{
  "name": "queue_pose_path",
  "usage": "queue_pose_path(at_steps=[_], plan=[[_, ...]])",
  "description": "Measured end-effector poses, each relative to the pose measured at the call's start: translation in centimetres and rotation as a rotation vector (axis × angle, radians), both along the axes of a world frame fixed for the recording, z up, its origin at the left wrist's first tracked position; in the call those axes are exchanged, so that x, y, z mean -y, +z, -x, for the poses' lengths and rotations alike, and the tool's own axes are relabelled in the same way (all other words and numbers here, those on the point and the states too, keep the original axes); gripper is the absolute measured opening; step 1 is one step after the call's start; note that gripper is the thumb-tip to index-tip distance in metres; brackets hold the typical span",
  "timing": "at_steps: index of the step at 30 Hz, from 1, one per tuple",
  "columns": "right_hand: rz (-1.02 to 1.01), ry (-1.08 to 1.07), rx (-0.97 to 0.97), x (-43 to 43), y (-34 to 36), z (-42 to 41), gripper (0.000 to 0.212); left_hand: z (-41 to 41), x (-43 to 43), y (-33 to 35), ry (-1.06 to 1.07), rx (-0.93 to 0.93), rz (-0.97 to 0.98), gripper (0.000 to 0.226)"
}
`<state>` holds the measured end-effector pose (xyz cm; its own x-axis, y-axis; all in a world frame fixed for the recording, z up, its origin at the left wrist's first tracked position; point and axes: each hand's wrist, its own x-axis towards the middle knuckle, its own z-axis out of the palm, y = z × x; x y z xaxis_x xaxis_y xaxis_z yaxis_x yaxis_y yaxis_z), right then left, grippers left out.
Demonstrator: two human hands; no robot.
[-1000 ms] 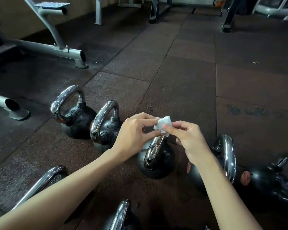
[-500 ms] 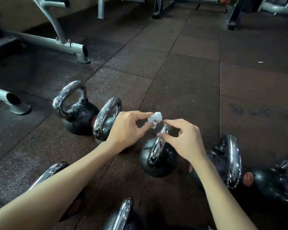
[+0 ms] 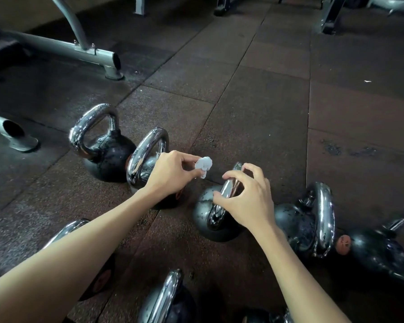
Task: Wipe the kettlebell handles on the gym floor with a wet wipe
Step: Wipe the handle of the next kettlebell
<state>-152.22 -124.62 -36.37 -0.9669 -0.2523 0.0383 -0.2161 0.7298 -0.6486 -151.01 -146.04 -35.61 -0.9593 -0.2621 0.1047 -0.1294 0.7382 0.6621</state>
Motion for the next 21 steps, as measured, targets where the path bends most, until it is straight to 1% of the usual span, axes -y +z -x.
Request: queue_pose_path(at_steps=[5, 9, 13, 14, 16, 18, 21], plan=[[0.093, -0.059, 0.077, -0.9, -0.3, -0.4, 0.048, -0.4, -0.6, -0.7, -0.06, 0.072, -0.011, 0.027], [0.131, -0.068, 0.093, -2.3, 0.2, -1.2, 0.045, -0.4, -1.1, -1.4, -0.106, 0.073, -0.018, 0.029], [0.183, -0.118, 0.141, -4.5, 0.5, -1.6, 0.046, -0.1, -2.2, -2.2, -0.142, 0.133, -0.008, 0.031], [0.207, -0.12, 0.161, -5.2, 0.5, -1.7, 0.05, 0.0, -2.5, -2.5, -0.146, 0.143, -0.016, 0.032], [0.282, -0.119, 0.215, -6.4, 0.5, -1.8, 0.067, 0.2, -3.1, -3.1, -0.143, 0.154, -0.057, 0.031], [0.312, -0.132, 0.255, -7.2, 0.6, -2.1, 0.083, 0.4, -3.8, -3.7, -0.131, 0.158, -0.097, 0.027], [0.296, -0.154, 0.276, -7.8, 0.4, -2.4, 0.092, 1.0, -4.9, -4.3, -0.128, 0.171, -0.122, 0.026]])
